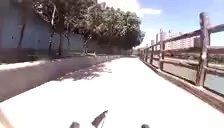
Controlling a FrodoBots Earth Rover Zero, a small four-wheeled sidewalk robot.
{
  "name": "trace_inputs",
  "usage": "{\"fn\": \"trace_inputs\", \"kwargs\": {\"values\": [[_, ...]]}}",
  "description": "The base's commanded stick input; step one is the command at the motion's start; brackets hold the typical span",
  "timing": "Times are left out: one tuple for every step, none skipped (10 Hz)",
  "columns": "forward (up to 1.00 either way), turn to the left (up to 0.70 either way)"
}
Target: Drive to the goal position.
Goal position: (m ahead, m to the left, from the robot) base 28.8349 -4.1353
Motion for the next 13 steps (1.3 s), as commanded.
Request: {"fn": "trace_inputs", "kwargs": {"values": [[0.85, 0.0], [0.85, 0.0], [0.85, 0.0], [0.85, 0.0], [0.85, 0.0], [0.85, 0.0], [0.85, -0.01], [0.85, -0.3], [0.85, -0.34], [0.85, -0.34], [0.85, -0.34], [0.85, -0.34], [0.85, -0.34]]}}
